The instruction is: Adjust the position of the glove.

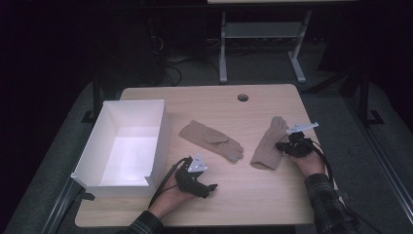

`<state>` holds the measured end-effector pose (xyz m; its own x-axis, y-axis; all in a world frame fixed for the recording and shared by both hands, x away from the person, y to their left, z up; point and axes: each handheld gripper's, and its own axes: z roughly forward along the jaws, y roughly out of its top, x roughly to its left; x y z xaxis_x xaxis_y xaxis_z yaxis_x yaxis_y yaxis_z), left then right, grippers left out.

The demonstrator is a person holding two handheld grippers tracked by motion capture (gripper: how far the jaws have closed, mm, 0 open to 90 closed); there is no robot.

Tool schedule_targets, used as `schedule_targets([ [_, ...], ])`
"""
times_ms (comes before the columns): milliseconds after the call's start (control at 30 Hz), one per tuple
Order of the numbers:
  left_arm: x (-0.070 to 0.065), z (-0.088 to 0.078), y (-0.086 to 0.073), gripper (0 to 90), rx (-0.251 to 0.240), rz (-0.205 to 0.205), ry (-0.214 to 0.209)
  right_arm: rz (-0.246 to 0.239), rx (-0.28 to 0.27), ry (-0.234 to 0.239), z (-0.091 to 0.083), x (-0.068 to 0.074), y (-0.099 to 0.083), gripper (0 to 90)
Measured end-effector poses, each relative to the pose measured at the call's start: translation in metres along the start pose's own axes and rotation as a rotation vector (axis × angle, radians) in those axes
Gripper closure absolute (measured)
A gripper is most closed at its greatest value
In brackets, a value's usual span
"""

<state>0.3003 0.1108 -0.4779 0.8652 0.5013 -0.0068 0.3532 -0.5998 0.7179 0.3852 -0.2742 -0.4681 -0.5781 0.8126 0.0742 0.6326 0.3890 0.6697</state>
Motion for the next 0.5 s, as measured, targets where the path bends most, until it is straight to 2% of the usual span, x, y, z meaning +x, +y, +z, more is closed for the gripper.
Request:
schedule_targets([
  [33,0.000,0.000,0.000,12.5,0.000,0.000,0.001,-0.020,0.004,-0.008,0.000,0.001,0.001,90.0],
  [333,0.000,0.000,0.000,12.5,0.002,0.000,0.001,-0.044,0.010,0.001,-0.002,0.005,-0.001,90.0],
  [500,0.000,0.000,0.000,12.5,0.000,-0.001,0.001,-0.066,0.032,0.014,-0.005,0.014,-0.003,90.0],
])
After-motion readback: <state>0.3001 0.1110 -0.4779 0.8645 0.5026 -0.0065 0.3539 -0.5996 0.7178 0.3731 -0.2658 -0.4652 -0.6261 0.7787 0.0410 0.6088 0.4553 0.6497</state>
